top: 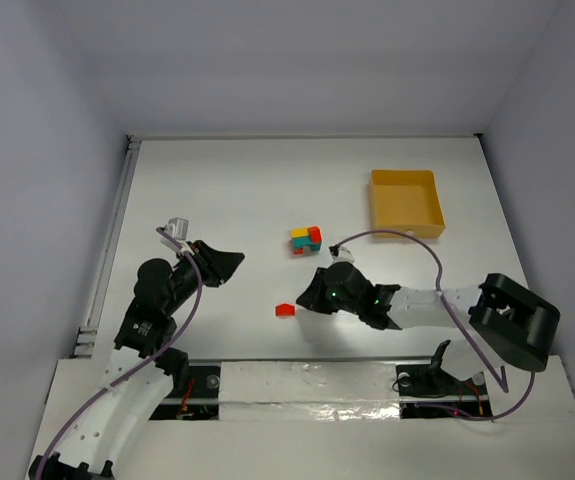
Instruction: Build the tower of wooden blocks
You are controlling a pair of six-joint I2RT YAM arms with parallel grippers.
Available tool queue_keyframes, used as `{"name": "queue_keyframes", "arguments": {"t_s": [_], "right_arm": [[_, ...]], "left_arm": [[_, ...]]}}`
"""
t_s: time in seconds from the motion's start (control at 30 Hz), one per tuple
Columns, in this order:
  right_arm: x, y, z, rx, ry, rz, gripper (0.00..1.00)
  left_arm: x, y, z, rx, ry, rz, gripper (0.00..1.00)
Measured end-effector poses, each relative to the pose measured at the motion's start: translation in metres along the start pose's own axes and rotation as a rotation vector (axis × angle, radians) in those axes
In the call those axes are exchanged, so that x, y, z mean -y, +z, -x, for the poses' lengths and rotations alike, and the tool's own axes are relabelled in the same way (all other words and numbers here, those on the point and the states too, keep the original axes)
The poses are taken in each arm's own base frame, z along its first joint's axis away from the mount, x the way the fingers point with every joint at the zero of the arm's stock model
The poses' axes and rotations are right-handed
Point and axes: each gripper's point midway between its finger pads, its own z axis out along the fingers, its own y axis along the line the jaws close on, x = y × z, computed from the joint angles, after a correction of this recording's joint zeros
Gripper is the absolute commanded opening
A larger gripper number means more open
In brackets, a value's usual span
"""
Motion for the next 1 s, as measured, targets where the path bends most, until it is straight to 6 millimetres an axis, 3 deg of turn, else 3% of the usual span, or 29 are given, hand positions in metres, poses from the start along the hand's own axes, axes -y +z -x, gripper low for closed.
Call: {"name": "queue_keyframes", "arguments": {"t_s": [0.03, 0.07, 0.23, 0.27, 0.47, 0.63, 0.77, 1.0], "right_arm": [[-0.005, -0.003, 0.003, 0.003, -0.021, 0.007, 0.03], [-0.010, -0.005, 0.007, 0.007, -0.039, 0.018, 0.00], [-0.026, -0.009, 0.004, -0.032, -0.124, 0.062, 0.00], [-0.025, -0.009, 0.000, -0.048, -0.139, 0.062, 0.00], [-0.007, 0.000, -0.031, -0.169, -0.203, 0.025, 0.00], [0.006, 0.006, -0.051, -0.244, -0.235, 0.001, 0.00], [0.002, 0.012, -0.050, -0.245, -0.246, 0.007, 0.00], [-0.009, 0.034, -0.032, -0.161, -0.261, -0.012, 0.00]], "left_arm": [[-0.001, 0.001, 0.000, -0.002, -0.001, 0.002, 0.20], [-0.001, 0.001, 0.000, -0.003, -0.002, 0.002, 0.19], [-0.002, 0.004, -0.002, -0.013, -0.005, 0.005, 0.07], [-0.002, 0.004, -0.002, -0.013, -0.007, 0.005, 0.00], [-0.002, 0.004, -0.001, -0.020, -0.005, 0.012, 0.00], [0.005, 0.003, 0.014, 0.005, 0.023, 0.026, 0.00], [0.009, 0.003, 0.021, 0.023, 0.034, 0.022, 0.00], [0.006, 0.005, 0.018, 0.019, 0.021, 0.025, 0.00]]}}
